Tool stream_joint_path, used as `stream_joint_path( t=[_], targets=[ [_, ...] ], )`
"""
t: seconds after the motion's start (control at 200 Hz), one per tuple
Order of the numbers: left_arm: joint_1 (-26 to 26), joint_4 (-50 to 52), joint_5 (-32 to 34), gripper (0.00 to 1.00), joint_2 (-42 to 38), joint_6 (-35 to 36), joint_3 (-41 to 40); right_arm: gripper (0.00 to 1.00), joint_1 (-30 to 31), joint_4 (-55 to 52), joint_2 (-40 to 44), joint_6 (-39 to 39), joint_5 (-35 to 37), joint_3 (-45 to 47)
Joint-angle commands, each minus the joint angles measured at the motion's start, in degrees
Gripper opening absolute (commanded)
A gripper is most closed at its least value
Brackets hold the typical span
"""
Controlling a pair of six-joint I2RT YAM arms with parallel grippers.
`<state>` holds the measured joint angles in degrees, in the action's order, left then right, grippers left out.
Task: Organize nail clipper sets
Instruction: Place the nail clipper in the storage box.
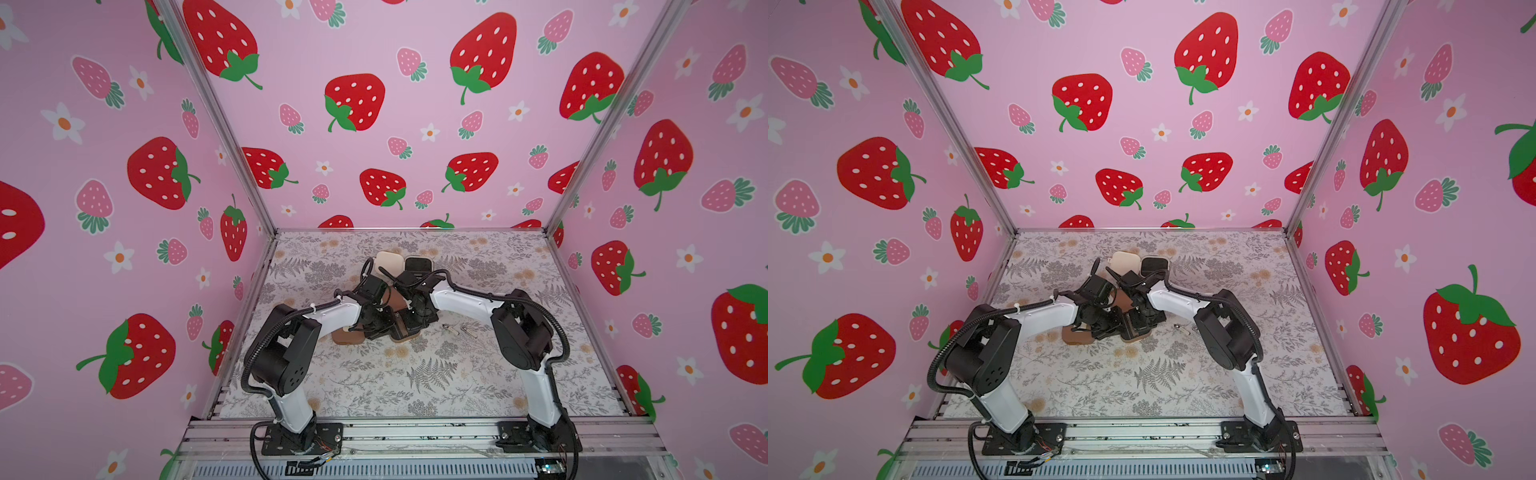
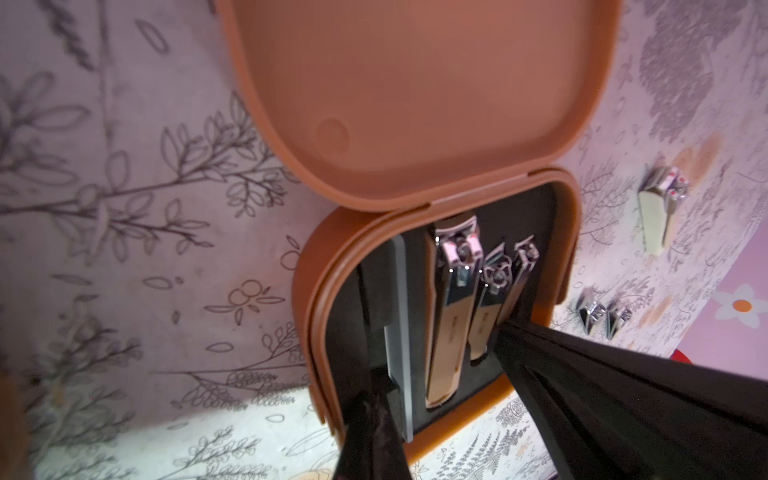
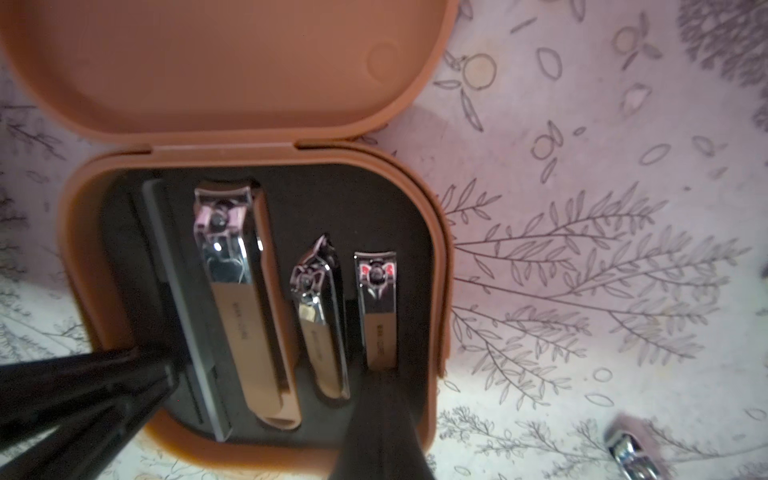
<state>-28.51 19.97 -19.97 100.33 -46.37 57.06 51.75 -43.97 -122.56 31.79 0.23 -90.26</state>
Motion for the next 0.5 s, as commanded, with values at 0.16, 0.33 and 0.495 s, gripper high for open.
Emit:
stream_joint_path(
  t=[0.16, 0.33, 0.495],
  targets=[
    [-0.1, 3.4, 1.2, 0.00, 0.2, 0.0, -0.2, 0.00, -0.3, -0.3, -7.3, 0.2, 2.3, 3.5],
    [-0.1, 4.8, 1.5, 0.00, 0.2, 1.0, 1.4, 0.00, -0.3, -4.5, -1.3, -3.2, 3.3, -2.8],
    [0.1, 6.6, 2.1, 0.00, -0.1, 2.0, 3.5, 0.04, -0.3, -7.4, 4.7, -6.8, 3.1, -9.0]
  ],
)
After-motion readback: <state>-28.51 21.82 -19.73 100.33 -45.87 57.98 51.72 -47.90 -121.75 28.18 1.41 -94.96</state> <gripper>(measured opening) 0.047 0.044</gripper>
